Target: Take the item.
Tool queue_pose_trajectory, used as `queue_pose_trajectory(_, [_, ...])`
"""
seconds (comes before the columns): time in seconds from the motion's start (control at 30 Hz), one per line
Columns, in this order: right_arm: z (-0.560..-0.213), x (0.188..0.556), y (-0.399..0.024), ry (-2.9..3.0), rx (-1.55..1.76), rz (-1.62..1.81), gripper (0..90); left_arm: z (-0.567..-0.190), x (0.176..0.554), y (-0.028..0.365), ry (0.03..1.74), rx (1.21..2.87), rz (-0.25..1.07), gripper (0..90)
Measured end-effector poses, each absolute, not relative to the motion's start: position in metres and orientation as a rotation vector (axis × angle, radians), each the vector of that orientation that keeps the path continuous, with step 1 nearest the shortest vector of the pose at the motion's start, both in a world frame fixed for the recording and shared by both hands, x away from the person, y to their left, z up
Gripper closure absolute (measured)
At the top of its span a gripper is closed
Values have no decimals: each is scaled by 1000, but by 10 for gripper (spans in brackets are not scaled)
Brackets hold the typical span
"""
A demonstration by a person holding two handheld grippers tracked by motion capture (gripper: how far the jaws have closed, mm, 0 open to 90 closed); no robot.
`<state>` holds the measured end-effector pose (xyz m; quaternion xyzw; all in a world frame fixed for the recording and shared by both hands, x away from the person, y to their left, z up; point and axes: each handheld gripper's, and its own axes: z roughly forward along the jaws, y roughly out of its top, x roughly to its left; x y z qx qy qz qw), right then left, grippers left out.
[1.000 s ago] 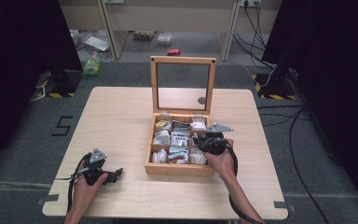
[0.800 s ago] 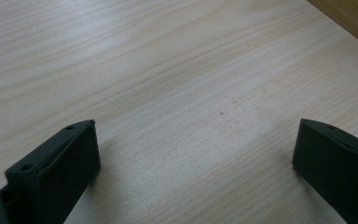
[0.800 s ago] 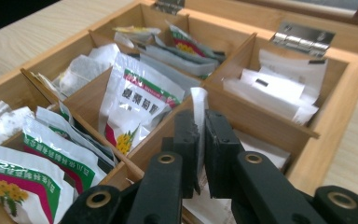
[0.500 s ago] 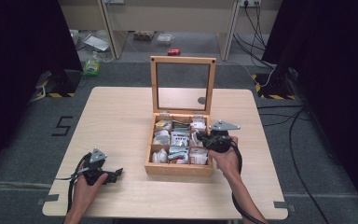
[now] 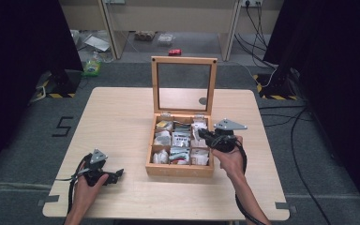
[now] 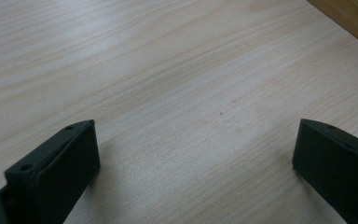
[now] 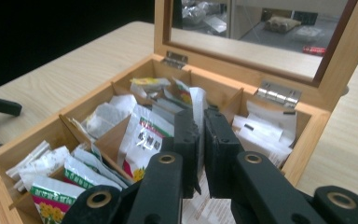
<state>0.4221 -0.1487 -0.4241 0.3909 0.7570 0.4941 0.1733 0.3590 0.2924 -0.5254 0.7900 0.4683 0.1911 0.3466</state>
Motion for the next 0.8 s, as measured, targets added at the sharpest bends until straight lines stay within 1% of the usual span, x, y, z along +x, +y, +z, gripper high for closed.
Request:
queue_pose_trajectory(0.4, [-413, 424, -171, 2066, 1139, 1444, 844, -525, 359, 292, 1215, 2049, 496, 0])
queue_pose_trajectory(0.8, [-412, 426, -196, 2003, 1196, 1434, 844, -525, 359, 292, 1214, 2051, 496, 0])
